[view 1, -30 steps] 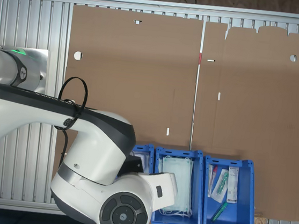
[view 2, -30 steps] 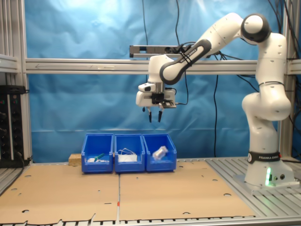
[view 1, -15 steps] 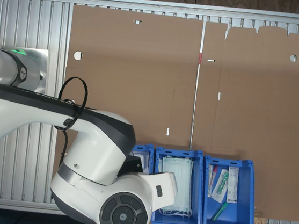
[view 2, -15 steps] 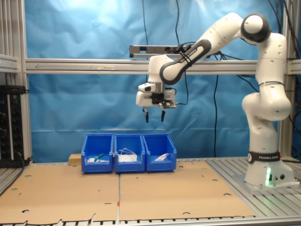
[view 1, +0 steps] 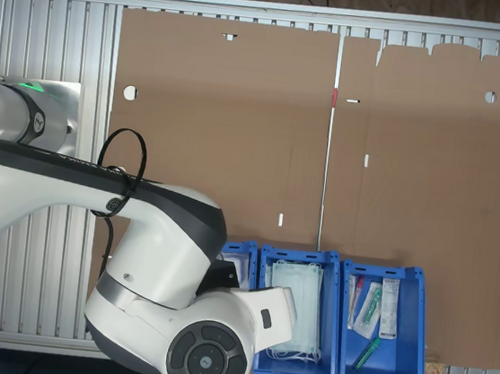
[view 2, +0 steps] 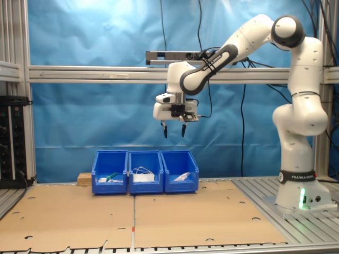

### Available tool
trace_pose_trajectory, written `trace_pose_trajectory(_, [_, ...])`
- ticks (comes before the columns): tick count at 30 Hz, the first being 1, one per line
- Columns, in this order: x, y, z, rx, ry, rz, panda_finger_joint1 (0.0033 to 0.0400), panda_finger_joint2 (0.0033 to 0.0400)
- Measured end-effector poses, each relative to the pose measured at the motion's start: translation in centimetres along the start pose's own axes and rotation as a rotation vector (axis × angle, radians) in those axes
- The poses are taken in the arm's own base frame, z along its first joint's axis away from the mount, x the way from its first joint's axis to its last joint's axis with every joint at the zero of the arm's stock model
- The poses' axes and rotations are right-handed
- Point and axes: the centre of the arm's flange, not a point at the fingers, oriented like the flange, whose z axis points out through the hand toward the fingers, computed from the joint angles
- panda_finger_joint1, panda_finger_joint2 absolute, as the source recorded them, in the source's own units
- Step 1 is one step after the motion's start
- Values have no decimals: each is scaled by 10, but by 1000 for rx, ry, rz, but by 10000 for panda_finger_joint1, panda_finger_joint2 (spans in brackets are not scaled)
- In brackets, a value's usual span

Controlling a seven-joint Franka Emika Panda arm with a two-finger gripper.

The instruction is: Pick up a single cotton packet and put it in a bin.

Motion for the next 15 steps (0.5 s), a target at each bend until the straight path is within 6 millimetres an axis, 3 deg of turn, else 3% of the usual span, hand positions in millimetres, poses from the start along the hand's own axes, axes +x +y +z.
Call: trace_pose_trajectory(15, [0,0,0,0,0,-6,400,400])
